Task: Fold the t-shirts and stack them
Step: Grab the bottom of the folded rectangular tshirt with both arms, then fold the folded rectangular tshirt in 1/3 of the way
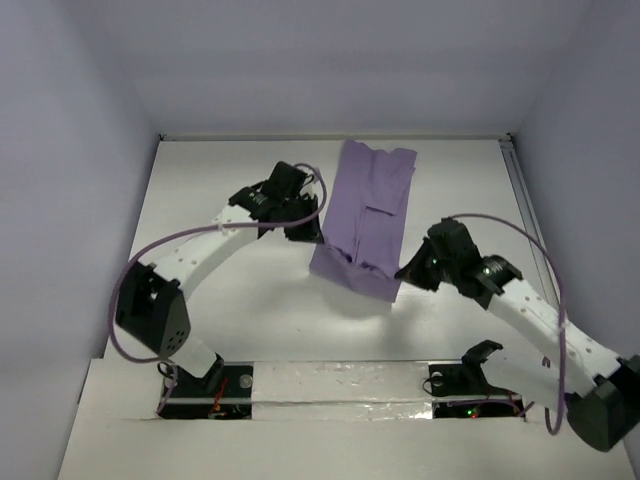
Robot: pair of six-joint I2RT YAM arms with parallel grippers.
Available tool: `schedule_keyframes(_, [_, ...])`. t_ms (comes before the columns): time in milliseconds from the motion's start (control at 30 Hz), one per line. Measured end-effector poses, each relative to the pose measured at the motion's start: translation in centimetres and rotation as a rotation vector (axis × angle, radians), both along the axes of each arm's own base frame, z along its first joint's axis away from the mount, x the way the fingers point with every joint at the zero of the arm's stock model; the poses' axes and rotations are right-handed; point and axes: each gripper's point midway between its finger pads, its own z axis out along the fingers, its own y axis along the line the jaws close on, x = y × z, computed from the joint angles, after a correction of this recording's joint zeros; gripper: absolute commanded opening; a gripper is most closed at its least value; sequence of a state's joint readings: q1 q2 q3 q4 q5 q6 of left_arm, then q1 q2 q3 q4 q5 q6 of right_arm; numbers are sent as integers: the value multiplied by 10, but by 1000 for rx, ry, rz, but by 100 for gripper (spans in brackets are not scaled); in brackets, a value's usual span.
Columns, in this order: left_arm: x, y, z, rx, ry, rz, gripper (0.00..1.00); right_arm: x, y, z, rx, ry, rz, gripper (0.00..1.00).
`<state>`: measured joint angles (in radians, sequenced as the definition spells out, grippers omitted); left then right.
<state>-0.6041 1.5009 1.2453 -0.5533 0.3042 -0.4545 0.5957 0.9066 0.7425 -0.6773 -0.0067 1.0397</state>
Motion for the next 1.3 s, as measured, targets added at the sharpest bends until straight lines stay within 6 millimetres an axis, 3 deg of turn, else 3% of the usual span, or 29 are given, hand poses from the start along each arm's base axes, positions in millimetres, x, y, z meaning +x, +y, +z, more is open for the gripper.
schedule_keyframes(133, [58, -5, 3, 36, -65, 80, 0, 66, -26, -9, -135, -30, -57, 0])
schedule_keyframes(233, [108, -10, -13, 73, -70, 132, 0, 106, -39, -13, -188, -50, -63, 0])
schedule_keyframes(400, [163, -15, -40, 124, -70, 172, 0, 154, -53, -25, -223, -69, -61, 0])
schedule_keyframes(733, [211, -25, -55, 132, -87, 171, 0, 215, -63, -57, -232, -45, -31, 0])
schedule_keyframes(900, [227, -37, -75, 112, -76, 155, 1, 238, -69, -74, -236, -31, -33, 0])
schedule_keyframes(967, [228, -40, -89, 114, -59, 150, 14, 239, -72, -82, -238, -13, -36, 6])
schedule_keyframes(1033, [228, -39, -101, 125, -41, 156, 35, 238, -73, -87, -240, 1, -38, 33])
schedule_keyframes(1067, [228, -38, -106, 134, -35, 156, 40, 239, -74, -87, -241, 5, -38, 45])
schedule_keyframes(1100, [228, -37, -108, 140, -32, 163, 41, 241, -74, -85, -243, 3, -37, 48])
schedule_keyframes(1133, [229, -35, -109, 147, -31, 169, 46, 243, -74, -81, -244, -4, -33, 48])
schedule_keyframes(1167, [231, -33, -108, 152, -38, 175, 57, 247, -74, -77, -244, -15, -31, 49])
schedule_keyframes(1267, [235, -25, -96, 152, -78, 201, 72, 257, -71, -55, -236, -68, -25, 49])
schedule_keyframes(1300, [233, -20, -89, 155, -85, 209, 72, 258, -69, -46, -228, -90, -18, 21])
